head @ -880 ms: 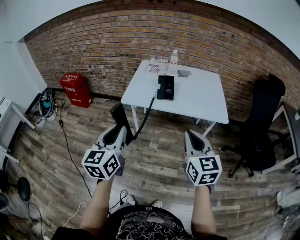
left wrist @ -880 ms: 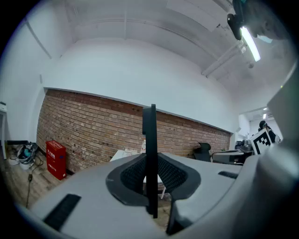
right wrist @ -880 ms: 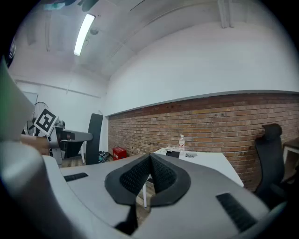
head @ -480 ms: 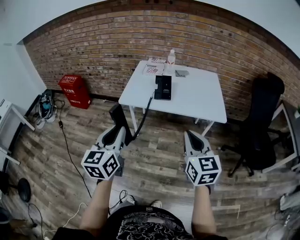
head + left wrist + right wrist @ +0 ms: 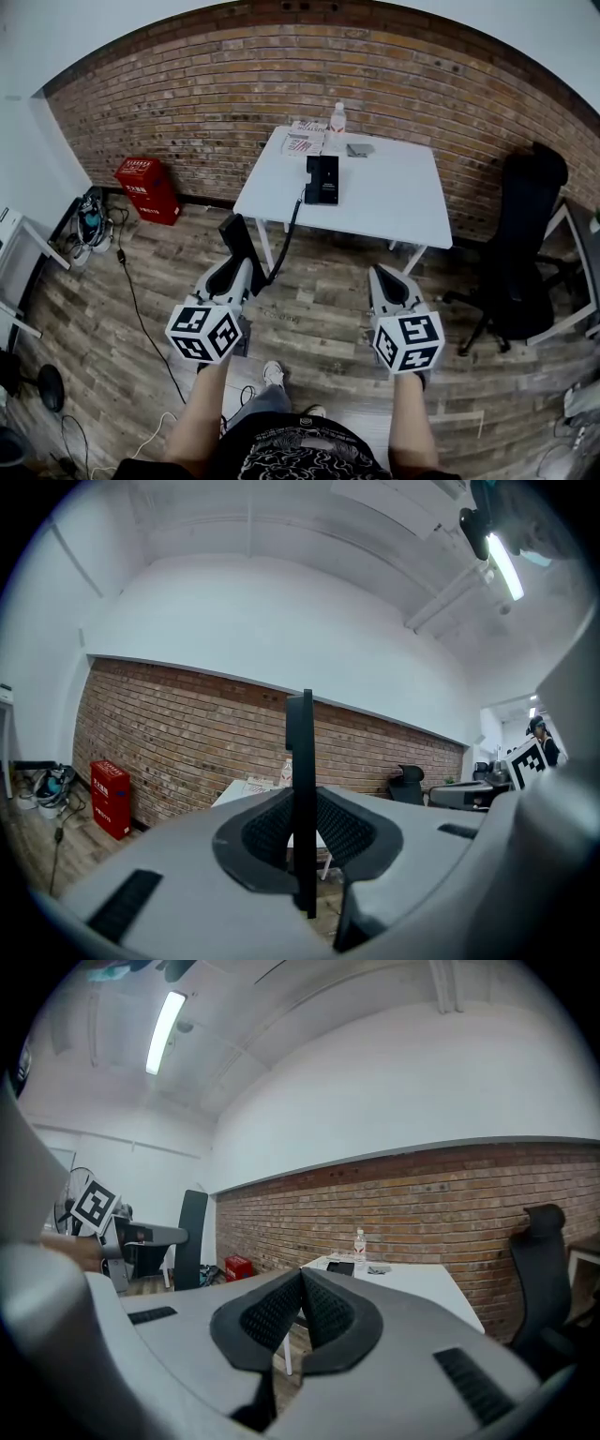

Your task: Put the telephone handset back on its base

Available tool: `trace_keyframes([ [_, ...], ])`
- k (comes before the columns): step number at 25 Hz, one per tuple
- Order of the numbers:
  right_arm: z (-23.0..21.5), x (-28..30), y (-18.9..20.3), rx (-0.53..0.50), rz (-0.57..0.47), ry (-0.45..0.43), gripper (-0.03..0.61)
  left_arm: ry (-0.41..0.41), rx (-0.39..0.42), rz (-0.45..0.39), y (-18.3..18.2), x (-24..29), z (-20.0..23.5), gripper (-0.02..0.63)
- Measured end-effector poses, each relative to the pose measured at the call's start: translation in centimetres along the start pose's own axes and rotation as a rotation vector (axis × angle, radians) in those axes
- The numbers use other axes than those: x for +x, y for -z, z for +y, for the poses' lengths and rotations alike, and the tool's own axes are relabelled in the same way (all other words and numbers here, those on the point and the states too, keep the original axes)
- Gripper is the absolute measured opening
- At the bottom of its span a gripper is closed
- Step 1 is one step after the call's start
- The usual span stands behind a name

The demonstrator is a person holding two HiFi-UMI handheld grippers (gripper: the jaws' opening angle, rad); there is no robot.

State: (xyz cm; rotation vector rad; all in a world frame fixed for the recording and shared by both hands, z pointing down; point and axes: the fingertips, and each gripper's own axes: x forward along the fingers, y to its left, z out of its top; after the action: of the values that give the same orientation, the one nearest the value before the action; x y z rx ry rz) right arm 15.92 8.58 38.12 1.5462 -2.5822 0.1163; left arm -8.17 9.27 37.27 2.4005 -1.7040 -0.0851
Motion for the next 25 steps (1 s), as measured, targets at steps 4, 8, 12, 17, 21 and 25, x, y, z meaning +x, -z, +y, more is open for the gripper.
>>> trace_keyframes([
  [4, -0.6, 1.5, 0.3, -0.002, 0.006, -0.001, 0.002, 0.004, -0.004, 0.002, 0.4, 1.7, 0.6, 0.074],
  [8, -1.3, 3.9, 0.3, -0.008, 0.012, 0.005, 0.002, 0.017, -0.012, 0.003, 0.7, 4.1, 1.8, 0.074],
  [12, -1.7, 7.5, -0.3, -0.018, 0.017, 0.012, 0.002, 0.029, -0.024, 0.001, 0.3, 7.2, 4.1, 0.074],
  [17, -2.4, 12.8, -1.5, -0.015, 0.018, 0.023, 0.002, 0.049, -0.024, 0.009, -0.9, 11.7, 7.3, 0.074],
  [21, -2.7, 16.7, -2.4, -0.007, 0.021, 0.036, 0.002, 0.071, -0.02, 0.019, -2.0, 15.1, 9.6, 0.074],
  [25, -2.9, 20.1, -3.0, 0.003, 0.028, 0.057, 0.002, 0.098, -0.018, 0.029, -2.8, 18.0, 11.8, 0.074],
])
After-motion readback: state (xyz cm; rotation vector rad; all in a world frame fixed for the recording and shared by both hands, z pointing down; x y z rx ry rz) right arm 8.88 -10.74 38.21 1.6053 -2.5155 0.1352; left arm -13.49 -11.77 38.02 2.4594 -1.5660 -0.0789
